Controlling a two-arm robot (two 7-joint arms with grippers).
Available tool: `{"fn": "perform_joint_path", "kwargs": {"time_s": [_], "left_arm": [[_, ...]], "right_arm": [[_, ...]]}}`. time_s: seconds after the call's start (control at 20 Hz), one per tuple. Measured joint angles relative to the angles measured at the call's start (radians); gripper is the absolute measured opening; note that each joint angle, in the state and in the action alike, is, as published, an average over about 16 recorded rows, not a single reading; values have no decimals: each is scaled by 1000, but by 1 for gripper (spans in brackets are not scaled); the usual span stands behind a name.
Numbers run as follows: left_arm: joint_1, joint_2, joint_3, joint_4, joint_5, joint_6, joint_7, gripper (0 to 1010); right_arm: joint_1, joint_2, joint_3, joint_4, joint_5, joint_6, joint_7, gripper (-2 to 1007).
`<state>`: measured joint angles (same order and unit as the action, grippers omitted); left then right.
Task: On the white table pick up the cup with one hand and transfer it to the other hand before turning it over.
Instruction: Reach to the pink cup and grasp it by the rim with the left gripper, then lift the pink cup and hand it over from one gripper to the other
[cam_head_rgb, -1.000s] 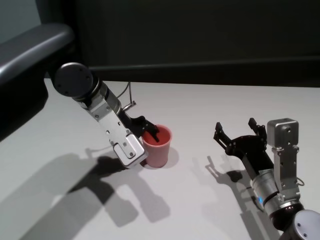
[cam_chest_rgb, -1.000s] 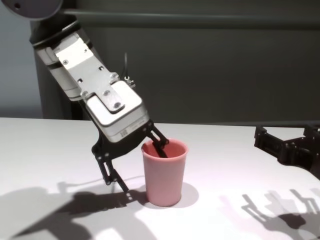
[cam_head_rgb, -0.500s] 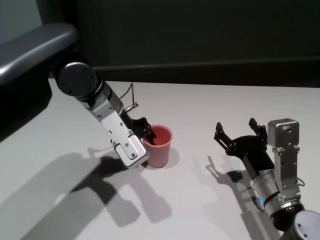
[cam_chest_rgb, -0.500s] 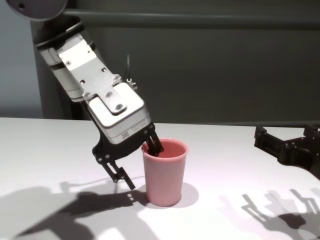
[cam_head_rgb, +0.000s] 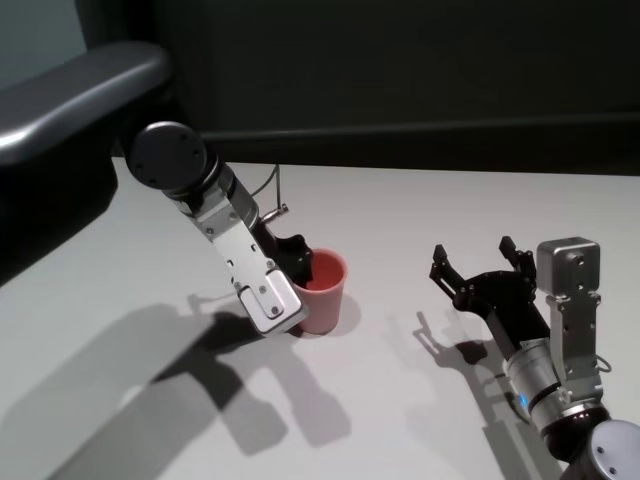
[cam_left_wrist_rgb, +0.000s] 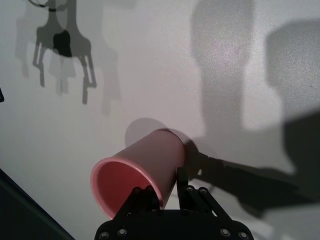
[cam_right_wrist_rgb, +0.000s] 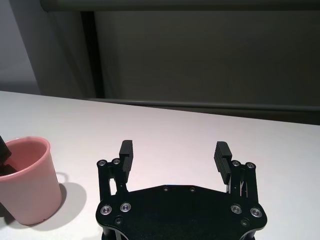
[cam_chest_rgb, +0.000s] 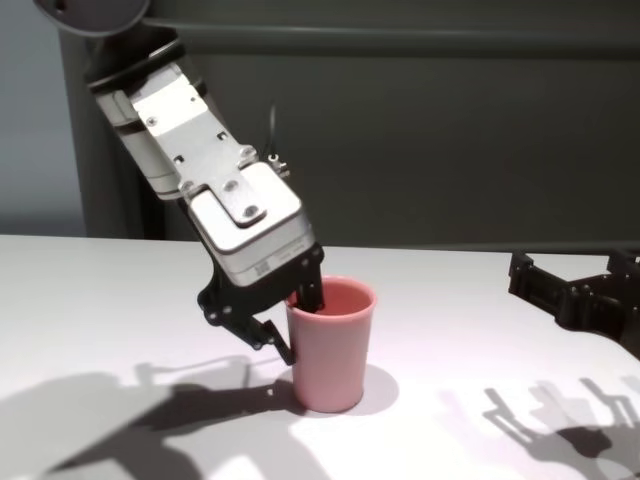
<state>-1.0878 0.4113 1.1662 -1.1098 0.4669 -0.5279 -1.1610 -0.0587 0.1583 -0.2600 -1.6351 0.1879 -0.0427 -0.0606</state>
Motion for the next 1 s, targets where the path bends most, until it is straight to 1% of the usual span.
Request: {"fn": "perform_joint_path", "kwargs": {"time_s": [0.25, 0.45, 0.65, 0.75, 1.0], "left_arm": [[-8, -7, 13, 5, -3, -7, 1, 142], [-14, -10, 22, 8, -7, -12, 2, 77], [-18, -12, 30, 11, -16, -18, 1, 44], [-20, -11, 33, 12, -25, -22, -2, 39], [-23, -2, 31, 14, -64, -32, -7, 38]], "right_arm": [[0, 0, 0, 0, 0, 0, 0, 1000], [0, 0, 0, 0, 0, 0, 0, 1000], [0, 0, 0, 0, 0, 0, 0, 1000], [0, 0, 0, 0, 0, 0, 0, 1000], [0, 0, 0, 0, 0, 0, 0, 1000]]}}
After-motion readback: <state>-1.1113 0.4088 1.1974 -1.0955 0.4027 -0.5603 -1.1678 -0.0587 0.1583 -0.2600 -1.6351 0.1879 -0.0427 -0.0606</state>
